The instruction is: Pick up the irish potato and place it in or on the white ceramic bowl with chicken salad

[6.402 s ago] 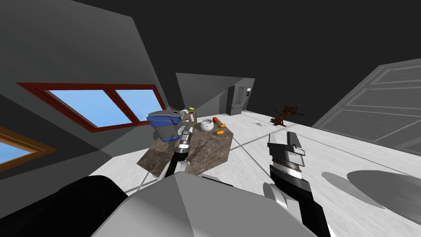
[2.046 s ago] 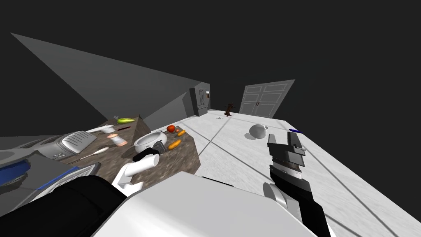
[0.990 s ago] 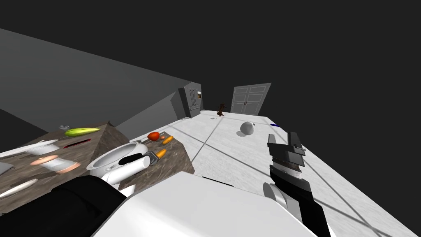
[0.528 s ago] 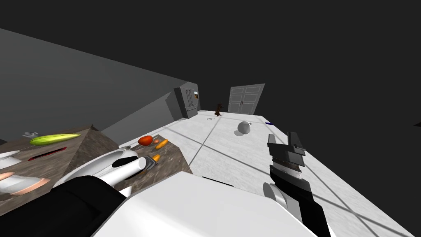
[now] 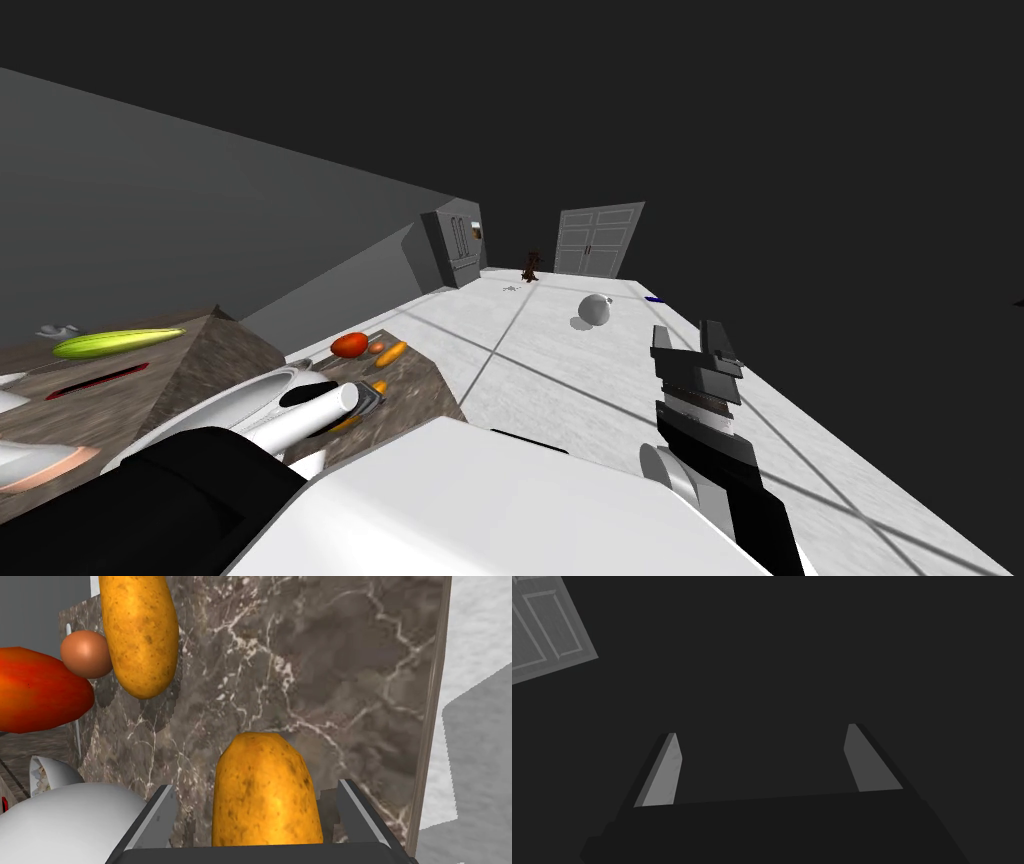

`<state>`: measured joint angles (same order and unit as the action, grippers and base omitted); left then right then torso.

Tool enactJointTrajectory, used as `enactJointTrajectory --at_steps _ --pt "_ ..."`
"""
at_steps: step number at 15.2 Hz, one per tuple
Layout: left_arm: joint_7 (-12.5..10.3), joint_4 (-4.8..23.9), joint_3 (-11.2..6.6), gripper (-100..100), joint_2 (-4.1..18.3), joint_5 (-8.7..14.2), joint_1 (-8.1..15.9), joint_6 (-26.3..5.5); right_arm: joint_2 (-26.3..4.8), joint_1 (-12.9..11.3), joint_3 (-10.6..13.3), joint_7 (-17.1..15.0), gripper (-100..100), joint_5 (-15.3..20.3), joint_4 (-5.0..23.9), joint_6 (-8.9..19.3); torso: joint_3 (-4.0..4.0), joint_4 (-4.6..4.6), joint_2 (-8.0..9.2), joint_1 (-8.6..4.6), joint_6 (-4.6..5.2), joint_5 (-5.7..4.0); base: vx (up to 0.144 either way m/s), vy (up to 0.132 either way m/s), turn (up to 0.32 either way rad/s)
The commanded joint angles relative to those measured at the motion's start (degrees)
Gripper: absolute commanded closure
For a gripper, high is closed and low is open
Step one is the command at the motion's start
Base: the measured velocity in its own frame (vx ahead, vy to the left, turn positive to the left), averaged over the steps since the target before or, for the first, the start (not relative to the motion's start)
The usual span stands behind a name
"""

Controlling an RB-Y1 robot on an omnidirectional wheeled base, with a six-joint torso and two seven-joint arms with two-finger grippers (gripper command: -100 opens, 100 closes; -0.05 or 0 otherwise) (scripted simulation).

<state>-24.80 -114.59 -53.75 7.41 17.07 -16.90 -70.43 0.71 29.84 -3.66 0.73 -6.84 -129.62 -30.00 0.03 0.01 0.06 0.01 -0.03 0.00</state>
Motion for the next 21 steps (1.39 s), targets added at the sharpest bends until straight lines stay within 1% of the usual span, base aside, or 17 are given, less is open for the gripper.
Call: enactJointTrajectory --at_steps 1,5,6,8,9,10,13,15,16,17,18,19,20,21 --pt "0.0 0.0 0.0 100 0.0 0.0 0.0 0.0 0.0 0.0 0.0 0.0 0 0.0 0.0 0.0 0.0 0.0 0.0 0.0 0.0 0.0 0.005 0.008 -0.002" --pt "0.0 0.0 0.01 100 0.0 0.0 0.0 0.0 0.0 0.0 0.0 0.0 0 0.0 0.0 0.0 0.05 0.02 0.08 -0.1 -0.01 -0.02 0.0 0.0 0.0" --pt "-0.2 -1.9 -0.7 100 0.1 0.5 -0.4 -1.8 0.0 0.0 0.0 0.0 0 0.0 0.0 0.0 0.05 0.02 0.08 -0.1 0.0 -0.02 -0.012 -0.027 -0.037" --pt "-0.4 -3.1 -1.11 100 0.1 0.8 -0.7 -2.9 0.0 0.0 0.0 0.0 0 0.0 0.0 0.0 0.09 0.03 0.16 -0.27 0.01 -0.06 -0.028 -0.041 -0.036" --pt "-0.3 -2.2 -0.73 100 0.0 0.5 -0.5 -1.8 0.0 0.0 0.0 0.0 0 0.0 0.0 0.0 0.11 0.03 0.2 -0.32 0.0 -0.07 -0.02 -0.023 -0.005" --pt "-0.3 -1.0 -0.7 100 1.9 0.9 1.0 -0.6 0.0 0.0 0.0 0.0 0 0.0 0.0 0.0 0.11 0.04 0.2 -0.28 0.0 -0.06 0.013 -0.008 0.036" --pt "-0.2 1.9 -0.48 100 5.0 1.6 3.3 1.8 0.0 0.0 0.0 0.0 0 0.0 0.0 0.0 -0.06 0.02 -0.16 -0.08 0.05 -0.12 0.064 0.008 0.042" --pt "-0.1 4.8 -0.17 100 7.7 2.2 5.4 3.9 0.0 0.0 0.0 0.0 0 0.0 0.0 0.0 -0.14 0.01 -0.3 -0.08 0.06 -0.14 0.078 0.01 0.044" --pt "-0.1 4.8 -0.17 100 7.7 2.2 5.4 3.9 0.0 0.0 0.0 0.0 0 0.0 0.0 0.0 -0.14 0.01 -0.32 -0.1 0.05 -0.17 0.068 0.021 0.034" --pt "0.0 6.4 0.03 100 9.2 2.5 6.5 5.1 0.0 0.0 0.0 0.0 0 0.0 0.0 0.0 -0.14 0.01 -0.31 -0.1 0.06 -0.17 0.067 0.023 0.027" --pt "0.0 6.6 0.03 100 9.2 2.5 6.5 5.1 0.0 0.0 0.0 0.0 0 0.0 0.0 0.0 -0.14 0.01 -0.31 -0.1 0.06 -0.17 0.061 0.015 0.014" --pt "0.1 8.2 0.27 100 10.8 2.8 7.7 6.4 0.0 0.0 0.0 0.0 0 0.0 0.0 0.0 -0.13 0.0 -0.27 -0.11 0.04 -0.15 0.053 0.006 0.032" --pt "0.1 8.6 0.27 100 10.8 2.8 7.7 6.4 0.0 0.0 0.0 0.0 0 0.0 0.0 0.0 -0.11 0.02 -0.26 -0.13 0.05 -0.19 0.046 0.005 0.024" --pt "0.2 10.6 0.54 100 12.5 3.2 9.0 7.8 0.0 0.0 0.0 0.0 0 0.0 0.0 0.0 -0.1 0.01 -0.21 -0.15 0.04 -0.18 0.045 0.01 0.033"
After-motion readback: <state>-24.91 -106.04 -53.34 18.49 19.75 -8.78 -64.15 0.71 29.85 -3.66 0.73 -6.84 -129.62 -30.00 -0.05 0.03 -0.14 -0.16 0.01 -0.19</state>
